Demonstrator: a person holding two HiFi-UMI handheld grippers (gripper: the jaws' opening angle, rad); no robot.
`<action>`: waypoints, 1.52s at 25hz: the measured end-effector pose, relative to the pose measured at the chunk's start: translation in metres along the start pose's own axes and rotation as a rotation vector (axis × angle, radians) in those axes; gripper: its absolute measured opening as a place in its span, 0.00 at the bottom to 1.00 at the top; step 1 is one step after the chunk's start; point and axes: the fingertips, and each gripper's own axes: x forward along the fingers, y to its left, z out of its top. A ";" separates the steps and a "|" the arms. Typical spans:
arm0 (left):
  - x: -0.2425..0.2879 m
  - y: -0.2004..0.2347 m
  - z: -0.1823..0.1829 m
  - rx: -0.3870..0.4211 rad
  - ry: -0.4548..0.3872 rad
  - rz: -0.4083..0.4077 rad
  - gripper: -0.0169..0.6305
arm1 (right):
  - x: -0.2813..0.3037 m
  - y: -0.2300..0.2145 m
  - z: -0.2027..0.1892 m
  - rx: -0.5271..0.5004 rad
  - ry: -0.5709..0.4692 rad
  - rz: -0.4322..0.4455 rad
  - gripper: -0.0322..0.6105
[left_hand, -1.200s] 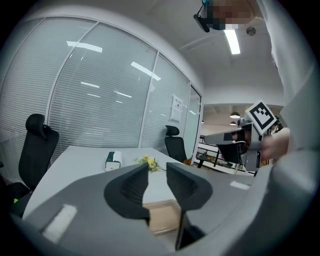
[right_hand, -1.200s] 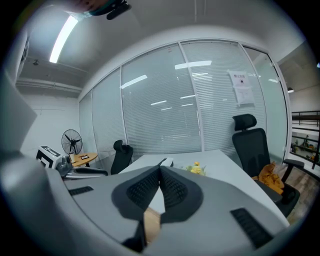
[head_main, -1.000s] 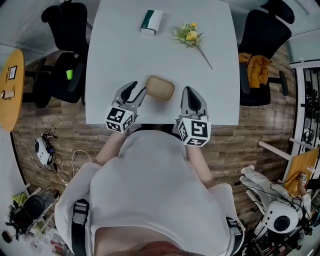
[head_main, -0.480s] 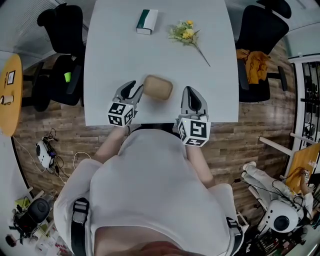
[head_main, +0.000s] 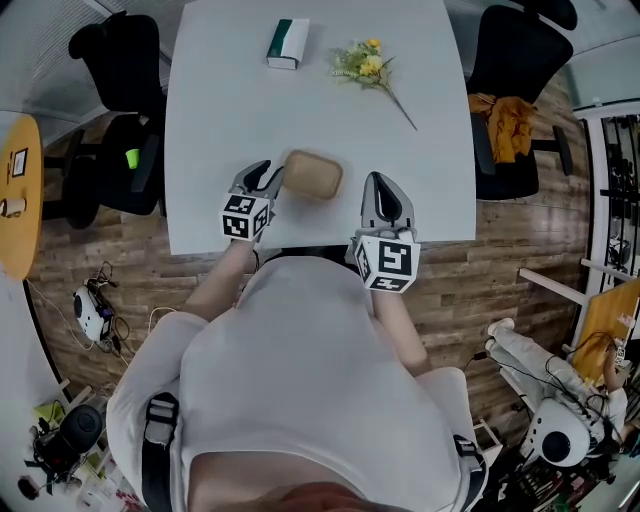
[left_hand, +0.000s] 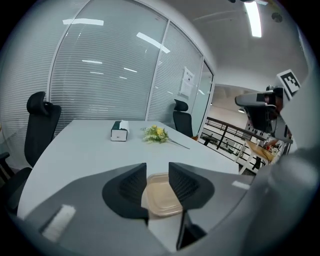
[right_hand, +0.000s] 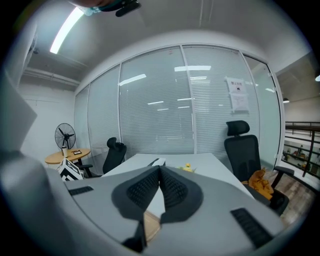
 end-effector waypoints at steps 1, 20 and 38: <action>0.004 0.002 -0.004 -0.001 0.012 0.000 0.25 | 0.000 -0.001 0.000 -0.004 -0.001 -0.002 0.06; 0.053 0.023 -0.063 -0.088 0.225 -0.008 0.24 | -0.001 -0.028 -0.010 0.047 0.029 -0.059 0.06; 0.063 0.026 -0.079 -0.136 0.252 -0.028 0.18 | 0.006 -0.041 -0.015 0.063 0.056 -0.058 0.06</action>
